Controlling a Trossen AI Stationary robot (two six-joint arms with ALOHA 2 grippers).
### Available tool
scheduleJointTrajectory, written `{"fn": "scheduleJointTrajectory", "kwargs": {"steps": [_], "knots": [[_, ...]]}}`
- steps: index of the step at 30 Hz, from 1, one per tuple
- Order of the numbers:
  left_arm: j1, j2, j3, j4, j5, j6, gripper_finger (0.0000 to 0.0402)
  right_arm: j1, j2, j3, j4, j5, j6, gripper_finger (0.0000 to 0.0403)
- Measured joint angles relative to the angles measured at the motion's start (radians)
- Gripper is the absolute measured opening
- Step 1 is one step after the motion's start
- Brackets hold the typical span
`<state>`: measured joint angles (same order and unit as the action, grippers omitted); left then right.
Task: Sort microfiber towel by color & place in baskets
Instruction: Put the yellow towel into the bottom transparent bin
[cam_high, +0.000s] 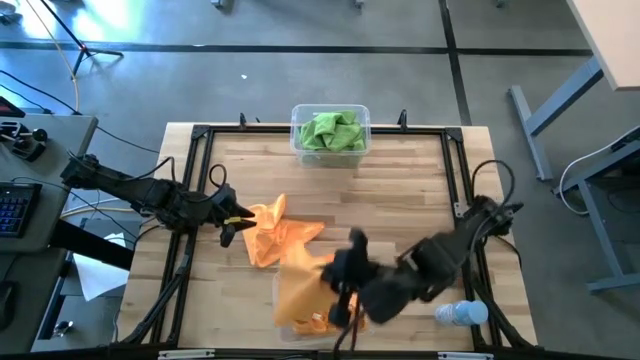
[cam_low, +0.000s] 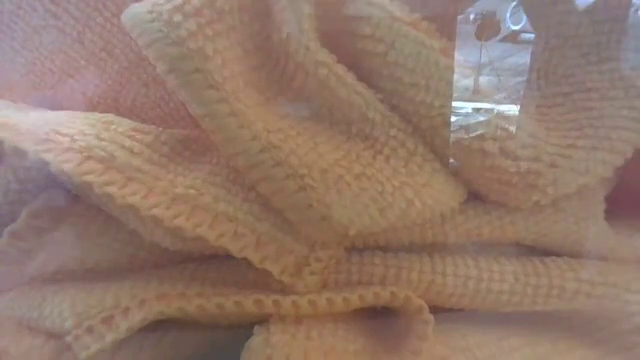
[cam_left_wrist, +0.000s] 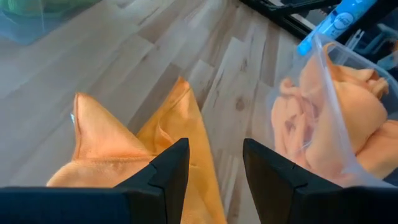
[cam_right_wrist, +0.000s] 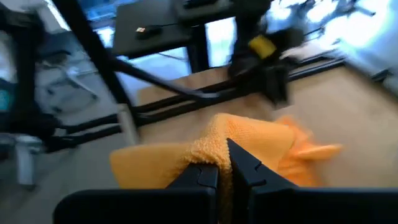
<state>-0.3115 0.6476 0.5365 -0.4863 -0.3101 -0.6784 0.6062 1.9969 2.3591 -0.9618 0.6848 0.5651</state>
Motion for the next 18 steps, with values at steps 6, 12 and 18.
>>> {"fn": "scheduleJointTrajectory", "kwargs": {"steps": [6, 12, 18], "knots": [[-0.003, 0.000, 0.000, -0.001, 0.021, -0.083, 0.0140, 0.071, 0.017, -0.075, -0.046, -0.010, 0.371, 0.0000], [-0.021, 0.000, 0.000, -0.001, 0.043, -0.133, 0.0140, 0.096, 0.017, -0.153, -0.116, 0.030, 0.708, 0.0000], [-0.030, 0.000, 0.000, -0.001, 0.047, -0.132, 0.0140, 0.041, 0.017, -0.283, 0.020, -0.096, 0.818, 0.0000]]}}
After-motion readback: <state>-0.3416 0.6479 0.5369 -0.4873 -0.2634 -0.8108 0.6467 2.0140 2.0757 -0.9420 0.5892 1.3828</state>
